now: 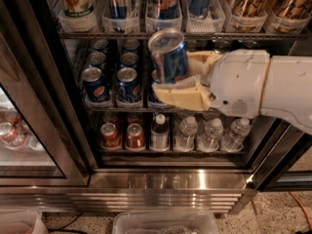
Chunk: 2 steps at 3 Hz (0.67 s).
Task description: Pick redbull can from top shelf of fridge
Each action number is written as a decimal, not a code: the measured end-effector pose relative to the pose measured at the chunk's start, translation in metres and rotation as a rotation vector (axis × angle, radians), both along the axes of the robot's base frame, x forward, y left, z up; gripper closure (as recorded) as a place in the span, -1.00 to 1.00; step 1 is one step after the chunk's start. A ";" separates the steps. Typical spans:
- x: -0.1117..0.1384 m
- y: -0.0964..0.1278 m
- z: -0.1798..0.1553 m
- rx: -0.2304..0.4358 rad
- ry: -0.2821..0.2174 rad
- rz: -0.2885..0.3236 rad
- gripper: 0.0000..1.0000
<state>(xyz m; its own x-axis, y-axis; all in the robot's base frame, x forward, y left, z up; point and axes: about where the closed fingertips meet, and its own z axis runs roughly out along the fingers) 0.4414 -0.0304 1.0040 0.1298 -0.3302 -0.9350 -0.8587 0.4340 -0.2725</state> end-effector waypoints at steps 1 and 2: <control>-0.030 0.017 -0.015 -0.012 0.029 0.108 1.00; -0.055 0.030 -0.024 -0.019 0.062 0.182 1.00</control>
Offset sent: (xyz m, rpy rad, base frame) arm -0.0852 0.0385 -0.0378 -0.0180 0.1111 0.2675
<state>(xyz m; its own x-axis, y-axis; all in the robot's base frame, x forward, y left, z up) 0.3861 -0.0004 0.9799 0.1313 -0.3243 -0.9368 -0.9380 0.2651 -0.2232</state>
